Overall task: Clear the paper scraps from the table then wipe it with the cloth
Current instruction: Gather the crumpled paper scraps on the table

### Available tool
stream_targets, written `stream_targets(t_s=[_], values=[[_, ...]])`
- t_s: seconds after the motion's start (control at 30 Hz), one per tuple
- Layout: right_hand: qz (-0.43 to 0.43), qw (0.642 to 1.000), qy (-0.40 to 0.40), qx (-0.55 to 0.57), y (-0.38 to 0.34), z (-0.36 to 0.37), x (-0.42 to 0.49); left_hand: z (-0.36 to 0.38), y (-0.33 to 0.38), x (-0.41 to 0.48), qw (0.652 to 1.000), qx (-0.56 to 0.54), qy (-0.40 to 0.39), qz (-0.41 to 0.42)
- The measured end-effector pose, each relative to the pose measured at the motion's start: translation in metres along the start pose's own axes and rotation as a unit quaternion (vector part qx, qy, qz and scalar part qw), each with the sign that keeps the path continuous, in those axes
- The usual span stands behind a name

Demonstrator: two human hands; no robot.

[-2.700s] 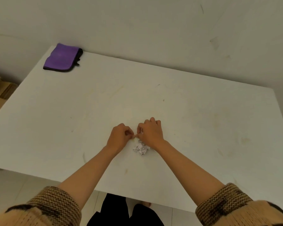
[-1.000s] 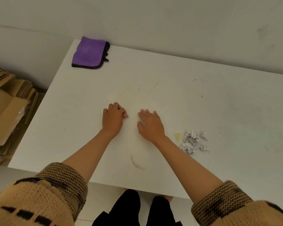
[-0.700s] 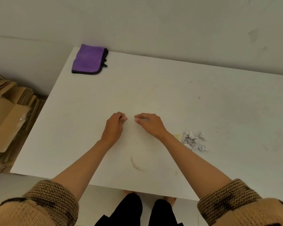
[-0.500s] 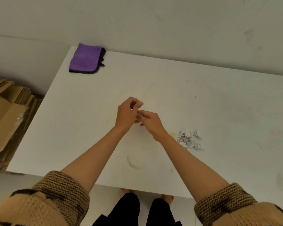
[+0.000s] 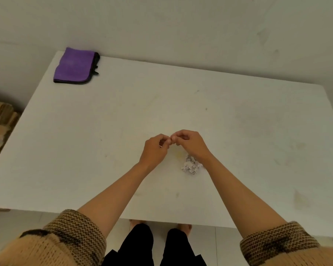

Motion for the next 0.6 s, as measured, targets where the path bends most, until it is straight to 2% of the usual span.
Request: stream_targets(t_s=[0.1,0.2,0.27,0.4,0.5,0.6], values=[[-0.024,0.992,-0.020,-0.122,0.005,-0.006,-0.002,0.015,-0.005,-0.005,1.000,0.001,-0.009,-0.011],[-0.046,0.964,-0.025,-0.262,0.010,-0.007,-0.003,0.028,-0.007,-0.007,0.999,0.032,-0.026,-0.007],[-0.060,0.946,-0.026,-0.317,0.012,-0.006,-0.003,0.034,-0.009,-0.008,0.998,0.061,-0.029,-0.011],[-0.092,0.921,-0.013,-0.379,0.012,-0.001,-0.005,0.038,-0.013,-0.010,0.995,0.097,-0.026,-0.015],[-0.118,0.912,-0.007,-0.393,0.008,0.001,-0.005,0.038,-0.006,-0.013,0.993,0.111,-0.033,0.021],[-0.120,0.901,-0.022,-0.417,0.005,0.003,-0.002,0.029,-0.007,-0.013,0.997,0.076,-0.019,0.023]])
Point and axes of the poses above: each hand's wrist, its own x-axis towards the middle knuckle, its own z-axis out of the palm, y = z × x, the point moved 10 cm from there along x, towards the middle knuckle, and after that the axes turned 2 degrees about z, right-handed, at the moved point
